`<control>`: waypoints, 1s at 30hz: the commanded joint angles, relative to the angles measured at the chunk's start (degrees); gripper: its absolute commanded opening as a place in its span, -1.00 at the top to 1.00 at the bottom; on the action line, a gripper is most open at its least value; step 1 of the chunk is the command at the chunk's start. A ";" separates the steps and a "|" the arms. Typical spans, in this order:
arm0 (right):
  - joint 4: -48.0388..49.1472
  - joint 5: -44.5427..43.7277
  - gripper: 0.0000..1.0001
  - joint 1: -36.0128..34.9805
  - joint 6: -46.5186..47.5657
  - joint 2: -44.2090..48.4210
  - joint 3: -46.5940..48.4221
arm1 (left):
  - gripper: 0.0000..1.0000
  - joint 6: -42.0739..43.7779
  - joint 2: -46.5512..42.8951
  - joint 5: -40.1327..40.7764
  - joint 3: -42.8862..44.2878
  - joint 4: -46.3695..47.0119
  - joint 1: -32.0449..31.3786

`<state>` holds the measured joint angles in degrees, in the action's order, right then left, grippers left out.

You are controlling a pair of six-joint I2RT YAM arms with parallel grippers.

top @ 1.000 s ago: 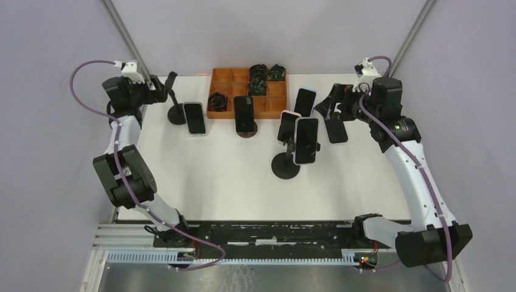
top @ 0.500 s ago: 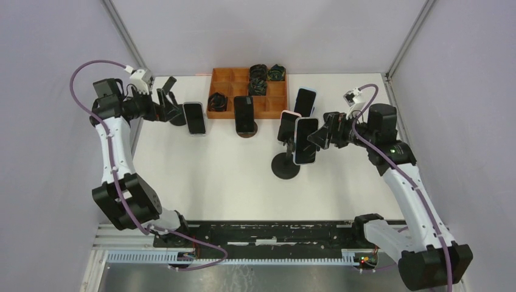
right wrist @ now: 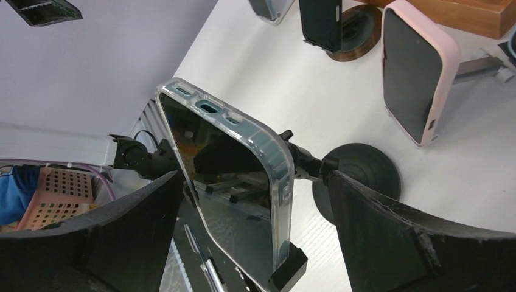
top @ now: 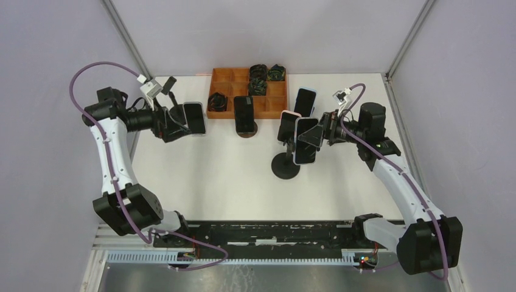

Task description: Remove the phone from the phone stand

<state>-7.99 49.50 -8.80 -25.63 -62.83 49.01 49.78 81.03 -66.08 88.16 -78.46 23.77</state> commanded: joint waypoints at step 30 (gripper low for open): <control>21.70 0.48 1.00 -18.54 -18.29 -5.98 13.06 | -1.00 -0.55 -3.25 -5.20 -7.90 7.77 -24.71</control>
<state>2.09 47.79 -24.84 -37.82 -69.95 54.59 48.40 78.96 -68.10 80.05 -69.12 0.38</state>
